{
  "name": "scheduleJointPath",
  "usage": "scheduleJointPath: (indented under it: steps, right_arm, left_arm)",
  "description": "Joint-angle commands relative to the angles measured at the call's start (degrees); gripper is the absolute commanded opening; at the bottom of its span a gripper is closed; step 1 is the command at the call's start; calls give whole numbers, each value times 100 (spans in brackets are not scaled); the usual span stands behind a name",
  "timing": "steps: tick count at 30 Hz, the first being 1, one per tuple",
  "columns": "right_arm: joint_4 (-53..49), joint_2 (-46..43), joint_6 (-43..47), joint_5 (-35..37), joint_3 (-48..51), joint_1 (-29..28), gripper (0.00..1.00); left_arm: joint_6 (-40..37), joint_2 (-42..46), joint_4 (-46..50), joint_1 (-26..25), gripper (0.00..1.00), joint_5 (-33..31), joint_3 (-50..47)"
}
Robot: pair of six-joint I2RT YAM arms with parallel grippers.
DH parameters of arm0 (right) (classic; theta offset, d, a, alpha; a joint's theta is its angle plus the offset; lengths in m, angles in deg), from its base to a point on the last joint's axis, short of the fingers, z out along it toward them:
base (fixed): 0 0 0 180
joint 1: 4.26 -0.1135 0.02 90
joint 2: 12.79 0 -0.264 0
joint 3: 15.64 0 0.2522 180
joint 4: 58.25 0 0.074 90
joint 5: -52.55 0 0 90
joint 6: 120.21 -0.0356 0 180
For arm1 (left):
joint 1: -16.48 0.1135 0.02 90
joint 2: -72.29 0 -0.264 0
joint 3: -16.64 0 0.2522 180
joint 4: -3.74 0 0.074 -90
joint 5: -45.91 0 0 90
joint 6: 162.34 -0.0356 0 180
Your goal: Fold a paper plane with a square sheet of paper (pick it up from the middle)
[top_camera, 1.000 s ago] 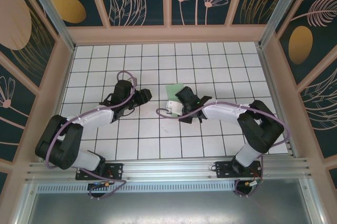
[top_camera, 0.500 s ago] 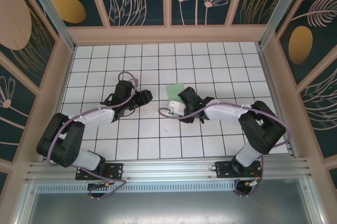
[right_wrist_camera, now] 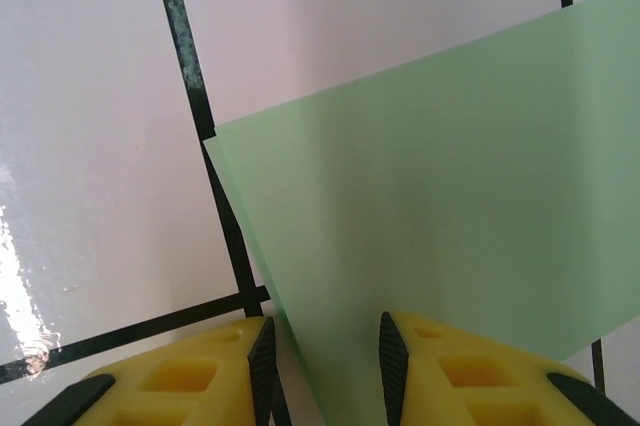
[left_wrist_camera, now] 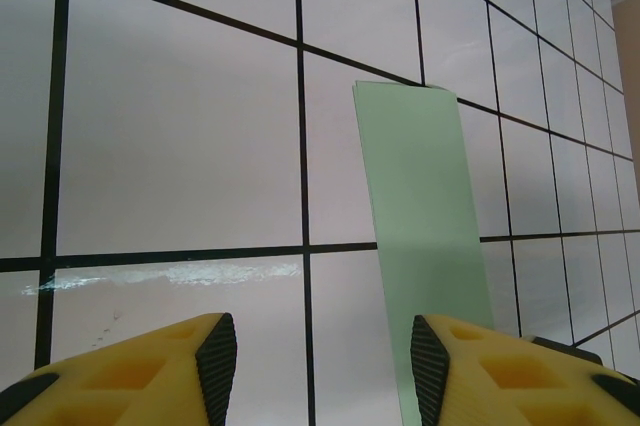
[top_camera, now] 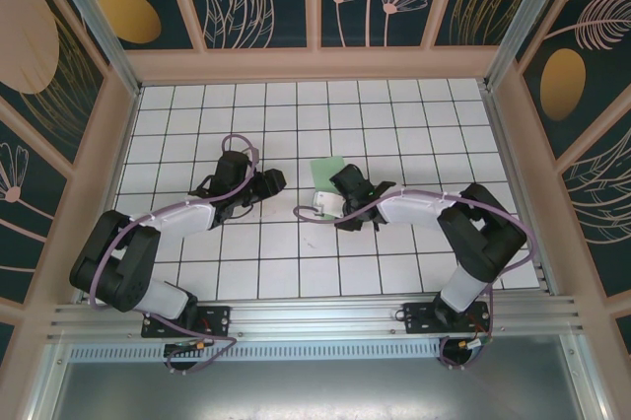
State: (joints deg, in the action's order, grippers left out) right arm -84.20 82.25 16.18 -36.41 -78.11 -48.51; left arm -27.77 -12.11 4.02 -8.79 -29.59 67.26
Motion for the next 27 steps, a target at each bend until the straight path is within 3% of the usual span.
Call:
scheduleJointPath:
  steps: [1,6,10,15,22,27]
  right_arm:
    - [260,189,123,229,-94,-3,34]
    - [226,115,56,243,-148,30,21]
    - [293,-15,-27,293,-117,48,17]
    - [512,-121,-211,230,-42,127,1]
    - [571,-217,-542,6,12,267,0]
    - [681,-497,-1200,-717,47,312,0]
  left_arm:
    - [-103,-75,-53,14,53,34,163]
    - [-107,-112,-78,23,53,70,198]
    - [-99,-105,-76,14,53,79,199]
    - [-94,-83,-60,14,53,62,191]
    - [-81,-51,-41,14,53,70,208]
    - [-12,-66,-118,14,53,198,255]
